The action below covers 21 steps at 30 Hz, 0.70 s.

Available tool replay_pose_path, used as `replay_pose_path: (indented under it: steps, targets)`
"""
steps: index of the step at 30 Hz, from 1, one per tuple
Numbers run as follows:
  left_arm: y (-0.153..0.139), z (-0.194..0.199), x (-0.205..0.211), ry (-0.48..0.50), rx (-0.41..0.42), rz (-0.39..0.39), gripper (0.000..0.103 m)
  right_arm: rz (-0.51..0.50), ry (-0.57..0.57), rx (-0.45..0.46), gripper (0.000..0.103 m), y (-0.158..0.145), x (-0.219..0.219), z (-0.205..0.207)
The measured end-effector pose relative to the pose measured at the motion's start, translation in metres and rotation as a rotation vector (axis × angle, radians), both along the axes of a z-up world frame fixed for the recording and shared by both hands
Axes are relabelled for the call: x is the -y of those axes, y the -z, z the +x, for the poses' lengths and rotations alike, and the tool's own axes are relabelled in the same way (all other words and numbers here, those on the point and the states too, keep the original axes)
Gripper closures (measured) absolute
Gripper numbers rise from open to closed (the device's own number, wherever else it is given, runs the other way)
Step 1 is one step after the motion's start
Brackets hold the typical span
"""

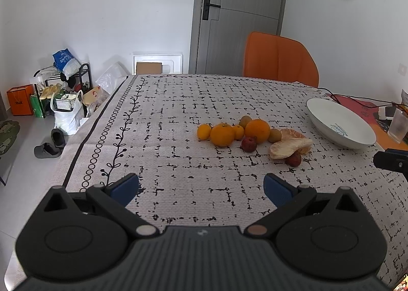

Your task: Organize fruits

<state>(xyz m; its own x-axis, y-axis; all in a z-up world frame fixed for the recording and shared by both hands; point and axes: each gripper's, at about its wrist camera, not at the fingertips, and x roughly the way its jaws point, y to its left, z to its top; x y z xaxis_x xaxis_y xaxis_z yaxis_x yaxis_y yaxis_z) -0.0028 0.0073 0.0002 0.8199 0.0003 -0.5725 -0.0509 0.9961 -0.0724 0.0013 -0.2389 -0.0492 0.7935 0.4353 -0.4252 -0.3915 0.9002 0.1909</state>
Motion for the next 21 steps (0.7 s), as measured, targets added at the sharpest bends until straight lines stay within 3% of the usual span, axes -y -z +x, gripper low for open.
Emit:
replay_pose_path:
  steps: [21]
  targets:
    - [-0.0065, -0.0043, -0.0041, -0.007, 0.016, 0.007, 0.0, -0.008, -0.003, 0.013, 0.0, -0.0018, 0.0, -0.001]
